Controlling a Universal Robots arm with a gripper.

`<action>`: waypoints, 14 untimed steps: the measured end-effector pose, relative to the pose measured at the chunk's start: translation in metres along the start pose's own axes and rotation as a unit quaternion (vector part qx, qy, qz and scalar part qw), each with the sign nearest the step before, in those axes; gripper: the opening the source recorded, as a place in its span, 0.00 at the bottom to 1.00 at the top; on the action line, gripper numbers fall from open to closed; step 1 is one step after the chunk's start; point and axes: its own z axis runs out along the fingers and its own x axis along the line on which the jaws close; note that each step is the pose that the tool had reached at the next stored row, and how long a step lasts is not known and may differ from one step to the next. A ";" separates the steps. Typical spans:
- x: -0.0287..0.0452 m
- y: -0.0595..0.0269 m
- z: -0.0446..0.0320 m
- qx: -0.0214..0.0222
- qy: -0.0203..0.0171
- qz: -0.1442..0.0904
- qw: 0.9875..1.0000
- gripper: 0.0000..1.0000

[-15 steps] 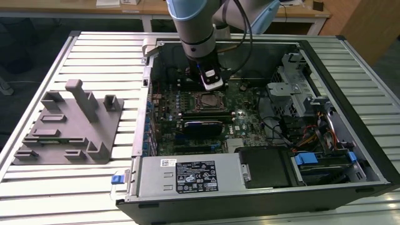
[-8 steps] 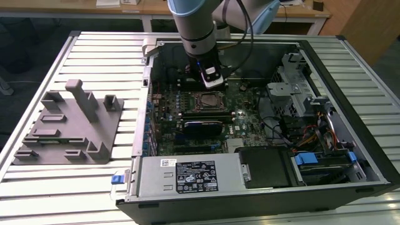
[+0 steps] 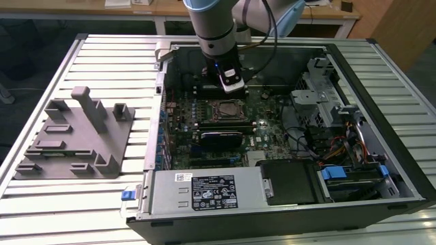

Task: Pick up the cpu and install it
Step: 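Install the first cpu locking lever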

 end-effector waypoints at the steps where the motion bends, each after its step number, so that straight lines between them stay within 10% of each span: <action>1: 0.0000 0.0000 0.0000 0.000 0.000 0.000 1.000 0.11; 6: 0.0000 0.0000 -0.0001 0.003 0.000 -0.001 1.000 0.11; 14: -0.0005 0.0001 0.0002 0.030 -0.002 -0.006 1.000 0.11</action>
